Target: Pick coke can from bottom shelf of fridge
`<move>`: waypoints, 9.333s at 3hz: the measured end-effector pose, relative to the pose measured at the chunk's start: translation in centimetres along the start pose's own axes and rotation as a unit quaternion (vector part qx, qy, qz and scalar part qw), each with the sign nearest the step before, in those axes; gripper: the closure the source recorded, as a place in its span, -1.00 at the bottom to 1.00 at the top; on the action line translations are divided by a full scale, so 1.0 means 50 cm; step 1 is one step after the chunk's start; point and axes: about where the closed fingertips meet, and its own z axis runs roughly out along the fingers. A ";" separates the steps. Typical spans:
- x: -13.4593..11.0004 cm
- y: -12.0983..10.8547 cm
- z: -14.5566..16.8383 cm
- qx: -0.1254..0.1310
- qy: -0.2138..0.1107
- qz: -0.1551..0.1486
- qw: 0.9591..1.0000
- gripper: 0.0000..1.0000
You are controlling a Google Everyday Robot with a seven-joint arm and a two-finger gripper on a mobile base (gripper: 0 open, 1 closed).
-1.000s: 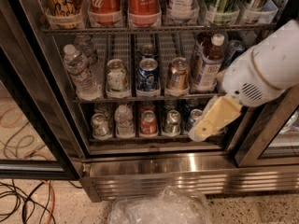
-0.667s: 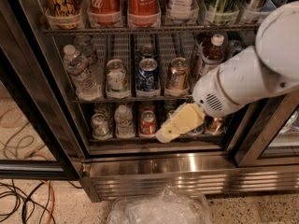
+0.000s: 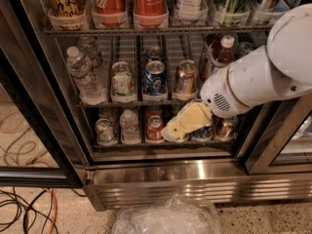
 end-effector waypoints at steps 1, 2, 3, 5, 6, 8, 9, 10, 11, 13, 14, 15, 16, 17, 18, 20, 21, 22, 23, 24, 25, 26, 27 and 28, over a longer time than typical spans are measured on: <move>0.008 0.015 0.032 0.005 -0.018 0.022 1.000 -1.00; 0.050 0.049 0.105 0.009 -0.044 0.077 0.996 -1.00; 0.088 0.079 0.182 0.019 -0.062 0.111 0.992 -1.00; 0.128 0.043 0.285 0.078 -0.107 0.156 0.979 -1.00; 0.096 0.022 0.281 0.098 -0.136 0.160 0.973 -1.00; 0.109 0.018 0.292 0.115 -0.143 0.154 0.971 -1.00; 0.115 0.009 0.327 0.131 -0.173 0.154 0.964 -1.00; 0.113 0.015 0.401 0.125 -0.214 0.148 0.957 -1.00; 0.110 0.002 0.436 0.140 -0.260 0.149 0.944 -1.00; 0.121 -0.026 0.485 0.198 -0.299 0.169 0.918 -1.00; 0.129 -0.043 0.480 0.211 -0.298 0.187 0.912 -1.00; 0.128 -0.043 0.480 0.211 -0.298 0.187 0.912 -1.00; 0.130 -0.046 0.523 0.213 -0.311 0.196 0.905 -1.00; 0.127 -0.049 0.578 0.238 -0.328 0.199 0.892 -1.00; 0.131 -0.067 0.601 0.277 -0.350 0.201 0.872 -1.00; 0.136 -0.079 0.599 0.298 -0.363 0.208 0.858 -1.00; 0.141 -0.087 0.594 0.310 -0.366 0.208 0.852 -0.94; 0.141 -0.090 0.596 0.313 -0.369 0.206 0.851 -0.80; 0.134 -0.091 0.606 0.309 -0.373 0.202 0.851 -0.54; 0.133 -0.092 0.608 0.309 -0.373 0.201 0.851 -0.54; 0.131 -0.101 0.609 0.320 -0.373 0.194 0.849 -0.54; 0.124 -0.112 0.612 0.331 -0.375 0.187 0.845 -0.52; 0.120 -0.125 0.620 0.340 -0.376 0.180 0.843 -0.50; 0.115 -0.137 0.630 0.348 -0.377 0.179 0.839 -0.42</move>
Offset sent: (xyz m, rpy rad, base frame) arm 0.0108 0.0362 -0.0972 0.2629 -0.0719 -0.3110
